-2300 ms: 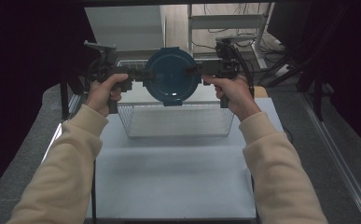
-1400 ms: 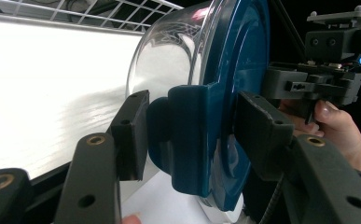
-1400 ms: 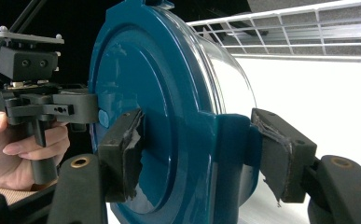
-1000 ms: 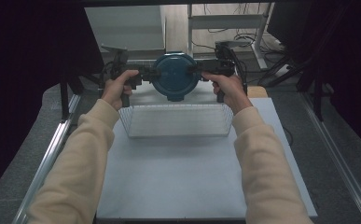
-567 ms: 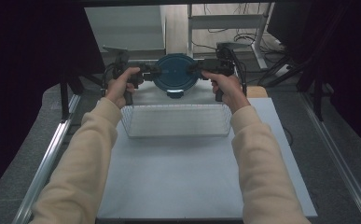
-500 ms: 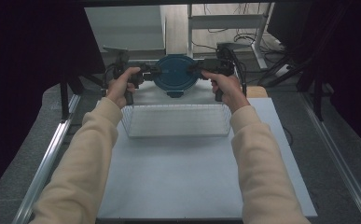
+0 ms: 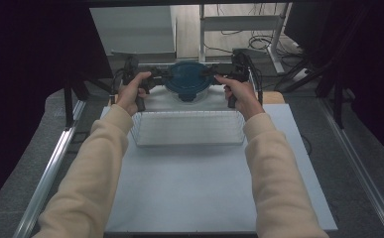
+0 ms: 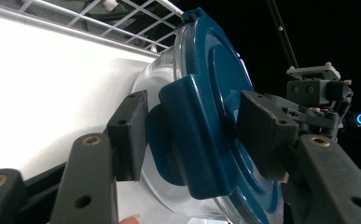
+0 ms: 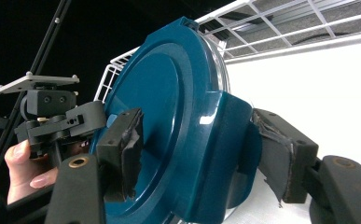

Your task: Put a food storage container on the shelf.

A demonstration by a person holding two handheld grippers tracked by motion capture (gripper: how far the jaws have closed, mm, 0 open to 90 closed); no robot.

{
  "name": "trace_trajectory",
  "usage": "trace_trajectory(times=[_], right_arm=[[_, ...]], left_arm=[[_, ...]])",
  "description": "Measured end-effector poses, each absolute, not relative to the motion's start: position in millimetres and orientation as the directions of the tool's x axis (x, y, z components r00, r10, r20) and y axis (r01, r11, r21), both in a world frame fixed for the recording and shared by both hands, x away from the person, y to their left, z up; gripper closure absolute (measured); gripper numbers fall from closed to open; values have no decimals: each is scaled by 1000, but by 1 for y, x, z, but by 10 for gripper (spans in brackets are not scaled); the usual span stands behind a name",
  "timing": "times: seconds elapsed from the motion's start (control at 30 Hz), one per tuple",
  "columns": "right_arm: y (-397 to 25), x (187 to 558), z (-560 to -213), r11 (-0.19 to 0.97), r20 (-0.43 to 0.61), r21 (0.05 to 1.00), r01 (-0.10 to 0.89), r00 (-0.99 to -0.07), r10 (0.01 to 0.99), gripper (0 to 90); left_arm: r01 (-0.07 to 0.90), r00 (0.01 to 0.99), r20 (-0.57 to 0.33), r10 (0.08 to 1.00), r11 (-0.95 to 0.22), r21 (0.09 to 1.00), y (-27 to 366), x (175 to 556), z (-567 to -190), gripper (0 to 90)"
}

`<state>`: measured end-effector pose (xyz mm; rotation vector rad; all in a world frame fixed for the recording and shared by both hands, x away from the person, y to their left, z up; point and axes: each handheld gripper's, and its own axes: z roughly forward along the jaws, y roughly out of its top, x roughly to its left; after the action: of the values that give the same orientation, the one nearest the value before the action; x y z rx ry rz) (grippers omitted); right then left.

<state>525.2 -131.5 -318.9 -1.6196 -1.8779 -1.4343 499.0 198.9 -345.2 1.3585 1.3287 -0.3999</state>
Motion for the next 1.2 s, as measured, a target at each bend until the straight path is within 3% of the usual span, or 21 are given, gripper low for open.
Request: trace_trajectory(times=[0.07, 0.3, 0.53, 0.73, 1.03, 1.2], right_arm=[[-129, 522, -318, -118, 710, 505, 855, -334, 620, 224], [-123, 506, -306, -94, 610, 598, 796, -376, 697, 112], [-132, 478, -290, 21, 455, 717, 696, -491, 743, 121], [-147, 454, -291, 95, 412, 737, 670, -555, 723, 150], [-162, 411, -294, 160, 311, 765, 624, -575, 756, 166], [-169, 382, -297, 163, 317, 777, 609, -600, 734, 174]], left_arm=[[834, 322, -820, 473, 269, 482, 195, 497, -345, 367], [771, 382, -734, 562, 244, 588, 190, 484, -333, 256], [712, 445, -645, 621, 192, 675, 195, 461, -325, 236], [680, 482, -598, 640, 158, 717, 206, 435, -327, 236], [642, 530, -536, 657, 101, 760, 220, 387, -343, 243], [619, 557, -501, 662, 71, 782, 224, 358, -354, 244]])
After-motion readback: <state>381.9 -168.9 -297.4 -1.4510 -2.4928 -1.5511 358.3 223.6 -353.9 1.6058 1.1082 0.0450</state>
